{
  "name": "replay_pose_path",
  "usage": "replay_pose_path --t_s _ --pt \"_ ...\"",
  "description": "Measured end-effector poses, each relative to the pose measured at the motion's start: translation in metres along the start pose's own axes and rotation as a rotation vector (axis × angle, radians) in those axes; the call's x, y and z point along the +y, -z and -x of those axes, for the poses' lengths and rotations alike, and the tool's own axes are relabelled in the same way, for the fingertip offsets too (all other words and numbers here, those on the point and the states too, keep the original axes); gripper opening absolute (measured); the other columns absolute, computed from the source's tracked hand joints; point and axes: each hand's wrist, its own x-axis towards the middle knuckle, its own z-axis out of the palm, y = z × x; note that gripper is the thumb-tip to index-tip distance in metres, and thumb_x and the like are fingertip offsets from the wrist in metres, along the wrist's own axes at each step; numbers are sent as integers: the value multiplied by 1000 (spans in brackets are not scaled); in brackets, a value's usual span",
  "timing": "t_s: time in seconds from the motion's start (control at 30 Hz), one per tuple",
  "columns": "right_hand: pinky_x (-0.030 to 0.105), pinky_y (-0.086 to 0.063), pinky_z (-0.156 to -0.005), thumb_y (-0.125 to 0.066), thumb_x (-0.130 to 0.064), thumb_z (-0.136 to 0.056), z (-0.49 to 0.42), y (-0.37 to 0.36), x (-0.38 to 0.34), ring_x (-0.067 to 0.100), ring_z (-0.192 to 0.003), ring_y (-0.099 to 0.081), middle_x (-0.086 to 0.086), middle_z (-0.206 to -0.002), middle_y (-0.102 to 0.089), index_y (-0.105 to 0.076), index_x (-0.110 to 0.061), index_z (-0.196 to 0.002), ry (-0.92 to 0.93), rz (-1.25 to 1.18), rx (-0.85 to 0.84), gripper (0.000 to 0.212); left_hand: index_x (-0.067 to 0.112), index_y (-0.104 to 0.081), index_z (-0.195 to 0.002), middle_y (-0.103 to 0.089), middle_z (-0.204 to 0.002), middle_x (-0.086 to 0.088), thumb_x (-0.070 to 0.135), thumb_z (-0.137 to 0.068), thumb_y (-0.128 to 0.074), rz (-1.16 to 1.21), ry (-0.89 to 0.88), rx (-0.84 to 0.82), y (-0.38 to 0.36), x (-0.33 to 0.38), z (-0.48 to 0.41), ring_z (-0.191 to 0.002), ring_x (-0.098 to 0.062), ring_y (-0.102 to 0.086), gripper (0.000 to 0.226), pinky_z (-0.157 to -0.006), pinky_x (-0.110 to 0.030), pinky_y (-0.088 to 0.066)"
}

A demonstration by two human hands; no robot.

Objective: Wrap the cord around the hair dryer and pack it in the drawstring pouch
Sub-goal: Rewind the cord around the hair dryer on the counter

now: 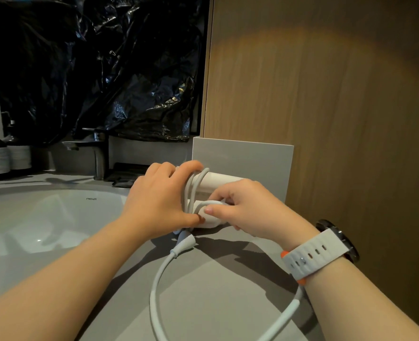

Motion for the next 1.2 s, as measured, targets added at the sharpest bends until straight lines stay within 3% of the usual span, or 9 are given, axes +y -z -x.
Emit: replay_pose_path --t_s 0.2,0.3,0.4,0.63,0.73,0.83,1.0,1.1,1.2 --pt "20 -28 -44 -51 -29 -94 8 17 0 7 -44 -31 1 -60 -37 -66 -15 -98 -119 -284 -203 21 43 -37 -124 -49 -98 5 54 -57 -76 155 74 -24 4 -4 -1 -97 -16 -39 78 -77 -36 -43" --pt "19 -32 -41 -49 -26 -95 11 22 3 8 -42 -32 0 -57 -35 -67 -13 -98 -196 -361 -213 22 47 -34 -119 -51 -102 5 59 -53 -69 194 86 -33 4 -6 -2 -97 -16 -40 76 -77 -37 -43" --pt "20 -40 -42 -48 -26 -96 11 23 5 9 -44 -34 0 -57 -34 -67 -11 -97 -270 -441 -186 24 48 -35 -119 -53 -108 7 52 -59 -77 234 94 -39 5 -7 -3 -100 -15 -42 73 -80 -39 -44" --pt "24 -35 -45 -55 -49 -87 8 22 16 17 -47 -42 6 -60 -48 -63 -2 -92 -380 -117 18 48 43 -42 -118 -57 -110 10 46 -67 -75 194 110 -31 12 5 -2 -100 -15 -50 61 -84 -38 -44" --pt "29 -39 -58 -56 -49 -86 5 20 18 15 -68 -53 0 -74 -59 -65 -13 -85 -263 19 184 37 43 -41 -118 -56 -113 9 42 -70 -74 207 118 -41 12 9 -2 -102 -14 -51 59 -86 -37 -43" --pt "29 -42 -65 -48 -38 -94 5 20 12 12 -79 -53 -11 -79 -56 -60 -25 -90 -145 17 213 18 42 -39 -120 -55 -115 9 42 -72 -72 207 124 -48 11 8 -2 -102 -14 -50 58 -87 -37 -42" --pt "32 -45 -72 -45 -30 -96 1 15 12 13 -88 -52 -6 -95 -60 -62 -27 -104 -4 75 341 19 43 -40 -110 -56 -114 10 51 -73 -67 262 142 -11 11 5 0 -103 -12 -51 46 -84 -37 -45" --pt "33 -49 -68 -52 -39 -91 0 10 14 14 -82 -55 -5 -88 -62 -63 -26 -93 -6 71 493 17 45 -38 -104 -56 -114 11 47 -74 -69 338 130 -26 14 3 2 -102 -12 -52 43 -87 -41 -45" --pt "27 -43 -55 -53 -42 -90 0 10 18 14 -69 -53 -5 -74 -57 -57 -20 -82 -81 71 537 24 44 -40 -104 -56 -112 11 45 -75 -69 356 130 -27 15 4 2 -101 -12 -52 41 -88 -42 -44"
